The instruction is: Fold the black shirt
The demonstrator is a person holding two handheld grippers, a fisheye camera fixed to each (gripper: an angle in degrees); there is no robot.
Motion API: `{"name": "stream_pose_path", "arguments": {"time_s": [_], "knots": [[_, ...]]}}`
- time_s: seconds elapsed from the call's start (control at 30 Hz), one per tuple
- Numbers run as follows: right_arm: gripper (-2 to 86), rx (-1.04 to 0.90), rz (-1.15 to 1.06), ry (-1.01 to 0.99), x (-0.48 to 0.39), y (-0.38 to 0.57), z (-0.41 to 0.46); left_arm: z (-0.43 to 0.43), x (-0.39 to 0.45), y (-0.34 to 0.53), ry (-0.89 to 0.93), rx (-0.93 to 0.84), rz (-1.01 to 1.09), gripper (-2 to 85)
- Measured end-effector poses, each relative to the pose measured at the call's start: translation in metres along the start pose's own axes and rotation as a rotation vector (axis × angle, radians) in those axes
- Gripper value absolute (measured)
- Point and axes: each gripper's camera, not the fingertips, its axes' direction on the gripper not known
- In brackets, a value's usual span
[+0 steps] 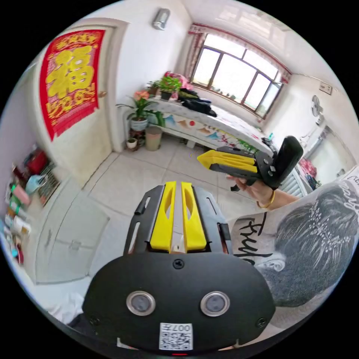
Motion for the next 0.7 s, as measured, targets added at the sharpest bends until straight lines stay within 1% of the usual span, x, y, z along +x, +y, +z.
{"name": "stream_pose_path", "arguments": {"time_s": [0.13,0.2,0.23,0.3,0.33,0.4,0.53,0.6,0.63,0.7], "knots": [[0.2,-0.035,0.149,0.126,0.051,0.036,-0.037,0.077,0.032,-0.077,0.121,-0.020,0.128,-0.3],[0.5,-0.039,0.216,0.243,0.077,0.061,-0.056,0.132,0.048,-0.122,0.185,-0.055,0.213,-0.8],[0.6,-0.040,0.231,0.271,0.083,0.067,-0.061,0.146,0.052,-0.134,0.205,-0.065,0.225,-0.8],[0.9,-0.057,0.298,0.375,0.109,0.090,-0.075,0.207,0.063,-0.180,0.312,-0.095,0.263,-0.9],[1.0,-0.061,0.310,0.396,0.116,0.095,-0.078,0.223,0.066,-0.192,0.345,-0.101,0.276,-0.9],[1.4,-0.076,0.358,0.484,0.147,0.117,-0.091,0.285,0.080,-0.241,0.442,-0.108,0.317,-0.9],[2.6,-0.110,0.449,0.599,0.203,0.143,-0.114,0.377,0.110,-0.315,0.579,-0.128,0.359,-1.0],[3.5,-0.172,0.500,0.690,0.242,0.154,-0.135,0.434,0.140,-0.365,0.653,-0.150,0.406,-1.0],[3.8,-0.193,0.510,0.711,0.251,0.157,-0.140,0.449,0.148,-0.376,0.666,-0.158,0.420,-1.0],[4.6,-0.258,0.572,0.818,0.284,0.179,-0.163,0.514,0.187,-0.419,0.729,-0.224,0.480,-1.0]]}}
